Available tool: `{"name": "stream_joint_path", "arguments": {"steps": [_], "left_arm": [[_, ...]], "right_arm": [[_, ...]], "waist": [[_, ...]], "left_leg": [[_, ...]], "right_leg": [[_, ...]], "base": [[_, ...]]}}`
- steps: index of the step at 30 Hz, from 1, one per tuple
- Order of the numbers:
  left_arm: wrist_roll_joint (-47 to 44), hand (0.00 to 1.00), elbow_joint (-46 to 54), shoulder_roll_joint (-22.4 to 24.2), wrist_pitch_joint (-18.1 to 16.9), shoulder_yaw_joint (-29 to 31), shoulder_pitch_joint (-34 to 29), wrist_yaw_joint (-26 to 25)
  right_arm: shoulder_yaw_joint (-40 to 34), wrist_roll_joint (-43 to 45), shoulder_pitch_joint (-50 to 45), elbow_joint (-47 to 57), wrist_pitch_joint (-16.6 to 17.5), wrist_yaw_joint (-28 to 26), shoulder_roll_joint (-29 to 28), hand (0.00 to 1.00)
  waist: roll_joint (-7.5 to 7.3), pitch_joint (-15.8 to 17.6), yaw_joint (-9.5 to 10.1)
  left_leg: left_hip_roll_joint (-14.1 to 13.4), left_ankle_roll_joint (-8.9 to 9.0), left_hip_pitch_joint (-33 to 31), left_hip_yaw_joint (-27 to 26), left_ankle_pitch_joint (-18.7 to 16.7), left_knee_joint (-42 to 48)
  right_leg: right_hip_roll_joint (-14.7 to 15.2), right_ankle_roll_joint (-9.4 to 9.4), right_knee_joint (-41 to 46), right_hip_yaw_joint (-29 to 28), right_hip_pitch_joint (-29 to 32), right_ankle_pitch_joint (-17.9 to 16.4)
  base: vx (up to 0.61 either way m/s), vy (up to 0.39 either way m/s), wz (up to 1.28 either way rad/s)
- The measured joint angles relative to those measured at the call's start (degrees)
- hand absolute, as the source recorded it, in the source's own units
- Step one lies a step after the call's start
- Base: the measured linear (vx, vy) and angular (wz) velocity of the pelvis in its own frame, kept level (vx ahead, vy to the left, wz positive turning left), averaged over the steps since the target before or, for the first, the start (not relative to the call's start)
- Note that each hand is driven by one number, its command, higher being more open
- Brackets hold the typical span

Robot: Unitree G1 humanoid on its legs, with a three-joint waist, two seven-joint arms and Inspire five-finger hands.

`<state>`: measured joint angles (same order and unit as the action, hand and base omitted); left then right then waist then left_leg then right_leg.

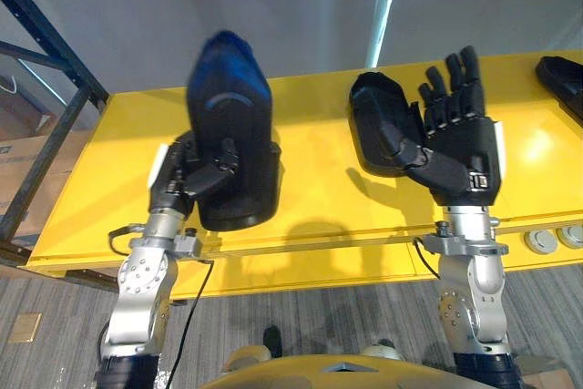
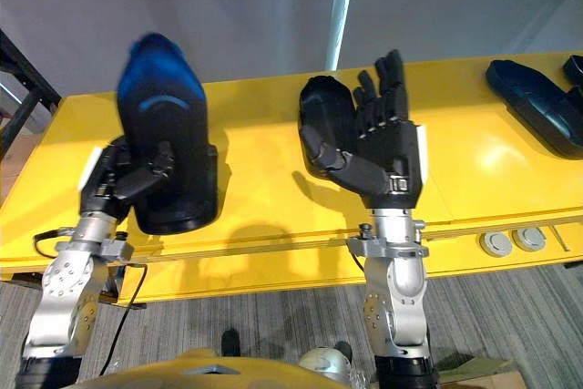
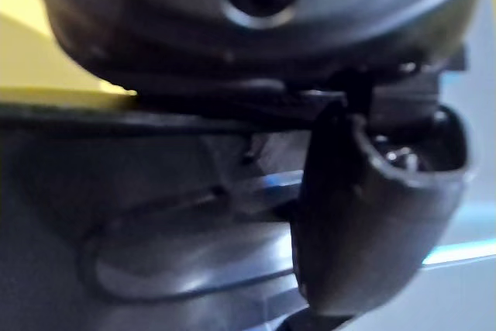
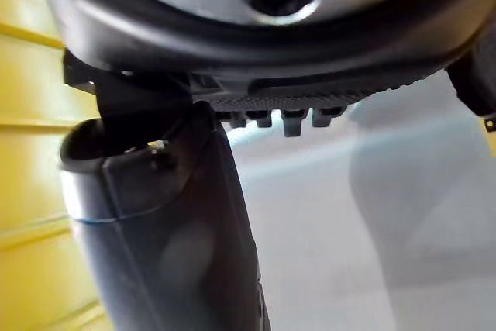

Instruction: Walk over and take three plastic housings, then place them on the shelf

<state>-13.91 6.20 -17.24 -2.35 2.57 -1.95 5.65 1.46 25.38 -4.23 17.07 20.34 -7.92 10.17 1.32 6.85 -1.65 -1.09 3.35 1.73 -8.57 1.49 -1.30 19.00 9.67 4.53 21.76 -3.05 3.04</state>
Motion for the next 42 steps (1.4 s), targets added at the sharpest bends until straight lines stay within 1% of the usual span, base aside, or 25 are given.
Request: {"name": "stream_joint_path", "arguments": {"steps": [3,4,6,10,13,14,17,19,20,23,24,26,27,28,30,32,36,37,40,42], "left_arm": [[-2.8,0.00,-9.2,-2.1,0.0,-0.8,8.1,0.6],[-5.1,0.00,-12.2,-3.1,0.0,-0.7,10.4,0.9],[-7.2,0.00,-16.2,-3.5,0.0,-0.7,12.9,0.8],[-9.2,0.00,-23.1,-3.5,0.1,-0.5,16.3,-0.7],[-9.2,0.00,-27.9,-3.6,0.3,-0.5,19.2,-2.8],[-9.2,0.00,-29.1,-3.6,1.5,-0.5,20.2,-3.6],[-9.2,0.00,-32.2,-3.6,3.6,-0.6,22.2,-4.4],[-8.9,0.00,-33.4,-3.6,4.3,-0.7,22.6,-4.9],[-8.9,1.00,-33.8,-3.6,4.6,-0.7,22.8,-5.2],[-8.5,1.00,-35.1,-3.6,4.9,-1.6,25.0,-5.6],[-8.4,1.00,-35.4,-3.6,4.9,-2.0,25.6,-6.6],[-7.0,1.00,-36.0,-3.6,4.9,-3.0,26.9,-8.0],[-4.4,1.00,-36.1,-3.6,4.7,-3.6,27.6,-8.8],[-3.8,1.00,-36.1,-3.6,4.7,-3.7,27.7,-9.0],[-2.5,1.00,-36.2,-3.6,4.9,-3.8,29.6,-10.6],[-1.2,1.00,-36.3,-3.6,5.0,-3.8,30.3,-11.9],[-0.9,1.00,-36.3,-3.6,5.2,-3.7,31.3,-16.1],[-0.9,1.00,-36.3,-3.6,5.4,-3.7,31.3,-16.7],[1.4,1.00,-36.3,-3.5,6.3,-3.6,31.4,-21.2],[3.3,1.00,-36.3,-3.4,7.3,-3.3,31.4,-25.7]], "right_arm": [[3.1,-0.2,2.1,-1.4,-1.1,-0.5,1.4,1.00],[3.6,-0.2,2.8,-1.4,-1.2,-0.6,1.4,1.00],[3.7,-0.2,3.5,-1.8,-1.7,-1.1,1.5,1.00],[3.9,0.3,5.0,-4.6,-3.4,-1.9,2.5,1.00],[4.3,0.5,5.2,-5.1,-4.7,-2.5,3.7,1.00],[4.4,0.5,5.2,-5.1,-5.1,-2.7,3.7,1.00],[4.8,0.7,5.2,-5.1,-5.4,-2.7,3.7,1.00],[5.2,0.7,5.4,-5.1,-5.7,-2.8,3.7,1.00],[5.5,0.7,5.6,-5.1,-6.1,-2.8,3.7,1.00],[6.1,0.7,5.9,-5.1,-6.7,-2.8,3.7,1.00],[6.5,0.6,6.8,-5.1,-7.4,-2.8,3.7,1.00],[6.8,0.6,7.9,-5.1,-7.6,-2.8,3.7,1.00],[6.9,0.6,8.6,-5.1,-7.7,-2.8,3.7,1.00],[6.9,0.6,8.7,-5.1,-7.7,-2.8,3.7,1.00],[6.9,0.6,10.4,-5.1,-7.7,-2.7,3.7,1.00],[7.0,0.6,11.0,-5.1,-7.9,-2.7,3.7,1.00],[7.0,0.6,11.4,-5.1,-9.8,-2.5,3.7,1.00],[7.1,0.6,11.4,-5.1,-9.8,-2.5,3.6,1.00],[7.3,0.6,11.4,-5.1,-9.8,-2.1,3.6,1.00],[8.0,0.6,11.4,-5.1,-9.8,-1.7,3.6,1.00]], "waist": [[-0.50,-0.1,-0.11],[-0.61,0.0,-0.43],[-0.61,0.0,-0.58],[-0.61,0.0,-1.49],[-0.57,0.0,-1.71],[-0.52,0.0,-1.80],[-0.51,0.0,-2.37],[-0.50,0.0,-2.97],[-0.50,0.0,-3.19],[-0.46,0.1,-3.19],[-0.37,0.1,-3.34],[-0.11,0.3,-3.52],[0.05,0.4,-3.63],[0.10,0.5,-3.64],[0.63,2.1,-3.96],[1.01,2.7,-4.23],[1.03,3.3,-4.71],[1.04,3.3,-4.76],[1.10,3.6,-4.86],[1.15,3.6,-5.03]], "left_leg": [[0.0,-0.05,0.9,-1.2,0.3,-1.1],[0.0,-0.05,0.9,-1.6,0.5,-1.6],[0.1,0.38,1.5,-2.3,0.9,-3.1],[-0.3,0.50,2.0,-3.1,1.2,-3.7],[-0.7,0.32,2.3,-3.8,1.6,-3.7],[-0.8,0.35,2.4,-4.2,1.6,-3.7],[-0.8,0.38,2.6,-4.6,1.7,-3.8],[-0.9,0.41,2.6,-4.6,1.8,-3.8],[-1.0,0.45,2.5,-4.8,1.9,-3.8],[-1.3,0.63,1.9,-5.0,2.3,-3.8],[-1.4,0.69,1.6,-5.0,2.6,-3.8],[-1.4,0.80,1.0,-5.1,2.9,-3.8],[-1.7,0.88,0.7,-5.1,3.2,-3.8],[-1.7,0.91,0.6,-5.2,3.2,-3.8],[-1.9,0.86,0.4,-5.2,3.7,-3.8],[-1.9,0.83,0.1,-5.2,3.8,-3.8],[-2.2,0.90,-0.2,-5.4,4.1,-3.7],[-2.2,0.92,-0.2,-5.4,4.1,-3.7],[-2.6,1.06,-0.1,-5.4,4.2,-3.6],[-2.8,1.13,0.0,-5.5,4.2,-3.6]], "right_leg": [[-0.2,-0.19,-0.6,-0.4,-0.1,0.7],[-0.2,-0.19,-0.8,-0.6,0.2,0.7],[-0.4,-0.18,-1.3,-1.3,0.6,0.7],[-0.9,-0.17,-1.7,-1.9,0.6,0.7],[-1.4,-0.18,-1.7,-2.8,0.8,0.7],[-1.5,-0.18,-1.7,-3.3,1.0,0.7],[-1.6,-0.18,-1.7,-3.6,1.1,0.7],[-1.7,-0.18,-1.8,-3.9,1.2,0.7],[-1.8,-0.18,-1.8,-4.0,1.4,0.7],[-2.2,-0.11,-1.8,-4.5,2.2,0.8],[-2.4,-0.06,-1.8,-4.6,2.6,0.8],[-2.7,-0.14,-1.8,-4.7,3.2,1.0],[-2.9,-0.20,-1.8,-4.8,3.8,1.1],[-3.0,-0.22,-1.8,-4.9,3.9,1.2],[-3.1,-0.34,-1.8,-4.9,4.2,1.4],[-3.2,-0.35,-1.8,-5.0,4.5,1.5],[-3.5,-0.52,-1.8,-5.4,5.0,1.8],[-3.5,-0.52,-1.8,-5.4,5.0,1.8],[-3.9,-0.56,-1.8,-5.5,5.0,1.8],[-4.1,-0.59,-1.8,-5.6,5.0,1.8]], "base": [[-0.04,0.018,-0.18],[-0.05,0.001,-0.13],[-0.04,-0.006,-0.16],[-0.05,-0.031,-0.13],[-0.03,-0.027,-0.14],[-0.03,-0.015,-0.15],[-0.04,-0.013,-0.09],[-0.04,-0.007,-0.04],[-0.03,-0.008,-0.08],[-0.04,-0.021,-0.05],[-0.05,-0.025,-0.01],[-0.05,-0.017,-0.03],[-0.04,-0.018,-0.02],[-0.03,-0.025,-0.05],[-0.05,-0.022,-0.02],[-0.05,-0.012,0.00],[-0.01,-0.009,-0.02],[0.00,-0.017,-0.04],[0.00,0.000,0.00],[-0.02,-0.022,-0.05]]}}
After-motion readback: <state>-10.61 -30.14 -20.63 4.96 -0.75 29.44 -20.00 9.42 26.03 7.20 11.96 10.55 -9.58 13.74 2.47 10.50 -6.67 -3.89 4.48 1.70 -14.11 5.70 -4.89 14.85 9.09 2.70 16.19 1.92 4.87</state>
